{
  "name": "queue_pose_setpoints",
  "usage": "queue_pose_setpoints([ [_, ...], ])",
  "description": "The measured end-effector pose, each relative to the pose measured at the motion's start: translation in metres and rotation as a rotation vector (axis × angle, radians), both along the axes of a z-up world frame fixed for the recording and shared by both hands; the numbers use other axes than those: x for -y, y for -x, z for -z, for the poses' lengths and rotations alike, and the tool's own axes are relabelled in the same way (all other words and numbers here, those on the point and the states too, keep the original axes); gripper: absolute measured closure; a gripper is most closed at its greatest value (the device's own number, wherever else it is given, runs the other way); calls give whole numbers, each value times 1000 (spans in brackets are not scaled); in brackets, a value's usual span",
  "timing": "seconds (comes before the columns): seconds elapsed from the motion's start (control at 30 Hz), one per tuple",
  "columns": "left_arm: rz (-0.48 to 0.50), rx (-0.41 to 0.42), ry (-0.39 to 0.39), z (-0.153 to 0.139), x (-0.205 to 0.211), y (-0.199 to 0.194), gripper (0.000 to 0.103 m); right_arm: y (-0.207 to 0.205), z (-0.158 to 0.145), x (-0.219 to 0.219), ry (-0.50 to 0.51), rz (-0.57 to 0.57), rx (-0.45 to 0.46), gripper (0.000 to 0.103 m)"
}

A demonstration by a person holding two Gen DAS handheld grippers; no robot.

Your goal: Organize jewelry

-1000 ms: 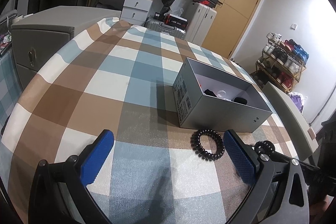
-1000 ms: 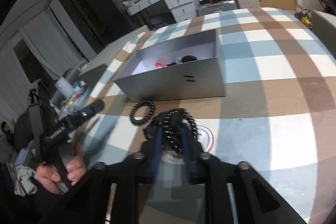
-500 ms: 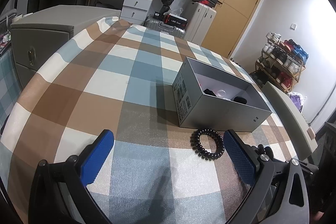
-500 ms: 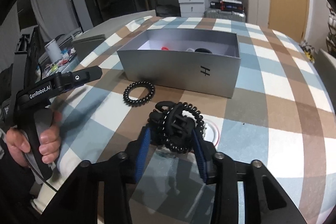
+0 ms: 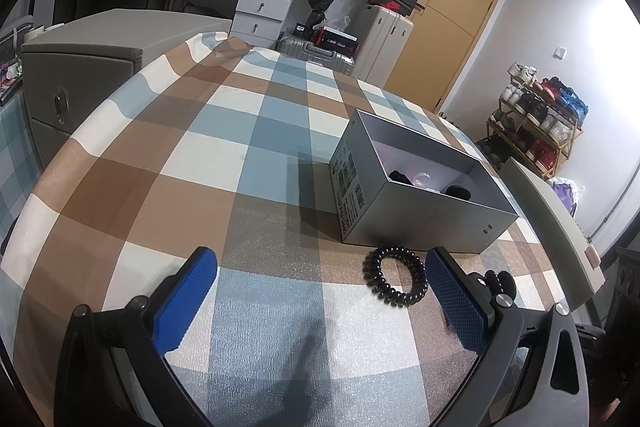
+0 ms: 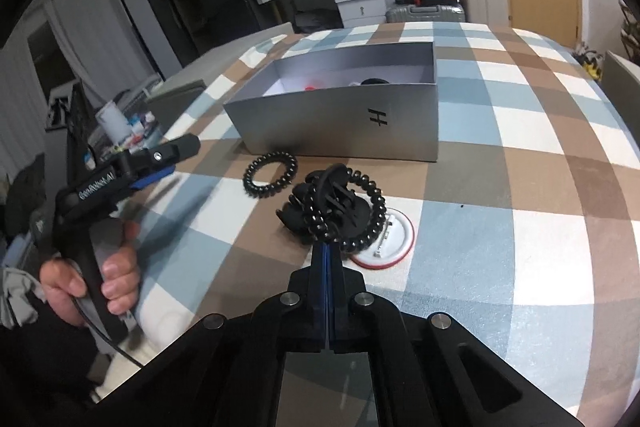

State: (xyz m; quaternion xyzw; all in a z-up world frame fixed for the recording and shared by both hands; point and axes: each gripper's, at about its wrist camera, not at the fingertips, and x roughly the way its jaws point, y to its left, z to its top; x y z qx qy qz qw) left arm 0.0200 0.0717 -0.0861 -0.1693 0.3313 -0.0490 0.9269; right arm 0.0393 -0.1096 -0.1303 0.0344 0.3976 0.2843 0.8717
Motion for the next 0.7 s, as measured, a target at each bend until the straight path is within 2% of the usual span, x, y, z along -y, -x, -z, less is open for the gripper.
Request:
queue_pose_setpoints([
  [0.1, -2, -4, 3, 0, -1, 0, 2, 3, -5, 2, -19, -2, 20, 103],
  [0.17, -6, -6, 7, 1, -1, 0, 2, 3, -8, 5, -27, 22, 38, 99],
  [0.27, -6, -6, 15, 1, -2, -1, 2, 1, -7, 9, -59, 4, 20, 97],
  [0.3, -7, -7, 17, 1, -2, 0, 2, 1, -7, 6, -28, 2, 31, 82],
  [0.33, -7, -8, 19, 1, -2, -1, 2, 2, -7, 3, 8, -3, 45, 60],
  [0.37, -7, -7, 18, 1, -2, -1, 2, 2, -7, -1, 41, -20, 59, 52],
  [0.5, -12, -4, 21, 1, -2, 0, 2, 0, -10, -18, 179, -125, 130, 41],
  [0.6, -13, -3, 28, 2, -2, 0, 2, -14, -4, -31, 295, -237, 138, 41],
  [0.7, -13, -8, 34, 2, -2, 0, 2, -31, 3, -38, 368, -350, 105, 41],
])
